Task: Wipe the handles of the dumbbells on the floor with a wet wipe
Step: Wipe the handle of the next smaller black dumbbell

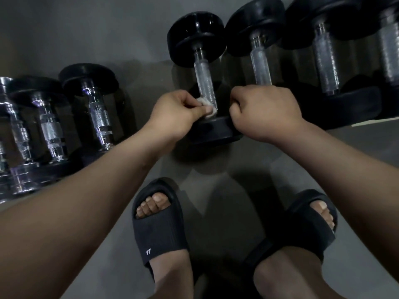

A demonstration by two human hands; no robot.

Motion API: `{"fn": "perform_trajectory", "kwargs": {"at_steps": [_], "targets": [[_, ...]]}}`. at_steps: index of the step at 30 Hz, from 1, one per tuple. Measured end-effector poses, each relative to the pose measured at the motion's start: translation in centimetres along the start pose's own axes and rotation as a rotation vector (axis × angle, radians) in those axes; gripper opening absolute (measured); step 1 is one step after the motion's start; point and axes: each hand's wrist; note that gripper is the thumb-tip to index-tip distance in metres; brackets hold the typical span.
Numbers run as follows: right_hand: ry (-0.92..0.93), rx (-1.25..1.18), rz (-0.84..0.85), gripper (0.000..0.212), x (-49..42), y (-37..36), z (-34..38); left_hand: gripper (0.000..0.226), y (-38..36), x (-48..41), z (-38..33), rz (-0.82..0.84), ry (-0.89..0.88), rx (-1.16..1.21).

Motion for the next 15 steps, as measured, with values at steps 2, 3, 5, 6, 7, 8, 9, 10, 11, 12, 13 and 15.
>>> {"fn": "perform_trajectory", "kwargs": {"at_steps": [2,3,5,6,7,8,9,10,11,12,13,15], "targets": [[0.007,0.011,-0.013,0.024,0.0,-0.1,0.0,0.030,-0.8,-0.8,-0.5,-0.079,0.005,0.001],[0.012,0.014,-0.021,0.025,0.0,-0.1,0.0,0.028,-0.9,-1.3,-0.9,-0.101,0.017,0.043],[0.018,0.024,-0.039,0.025,0.0,-0.3,0.0,0.028,-0.7,-2.7,-1.6,-0.137,0.036,0.173],[0.019,0.033,-0.052,0.026,0.1,-0.4,0.0,0.028,-0.6,-3.4,-2.0,-0.148,0.046,0.253],[0.022,0.044,-0.064,0.026,0.1,-0.5,0.0,0.029,-0.5,-4.1,-2.5,-0.162,0.054,0.342],[0.025,0.055,-0.073,0.027,0.2,-0.6,0.1,0.029,-0.4,-4.7,-2.9,-0.179,0.061,0.439],[0.027,0.061,-0.076,0.027,0.1,-0.6,0.1,0.028,-0.5,-5.1,-3.2,-0.193,0.068,0.527],[0.029,0.062,-0.076,0.028,0.1,-0.7,0.1,0.026,-0.6,-5.3,-3.3,-0.195,0.081,0.572],[0.032,0.062,-0.075,0.028,0.1,-0.7,0.1,0.024,-0.7,-5.2,-3.3,-0.177,0.092,0.566],[0.035,0.065,-0.075,0.029,0.0,-0.8,0.1,0.024,-0.7,-4.9,-3.0,-0.138,0.109,0.517],[0.037,0.071,-0.077,0.029,0.0,-0.9,0.1,0.024,-0.6,-4.5,-2.6,-0.091,0.133,0.455],[0.035,0.091,-0.089,0.029,0.1,-0.9,0.1,0.026,-0.3,-3.8,-2.0,-0.014,0.167,0.313]]}}
Point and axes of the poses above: each hand's wrist, its own x-axis away from the middle knuckle, its own y-axis out of the back of the hand, z = x × y, and after that the axes turned 5 degrees about z, right-handed
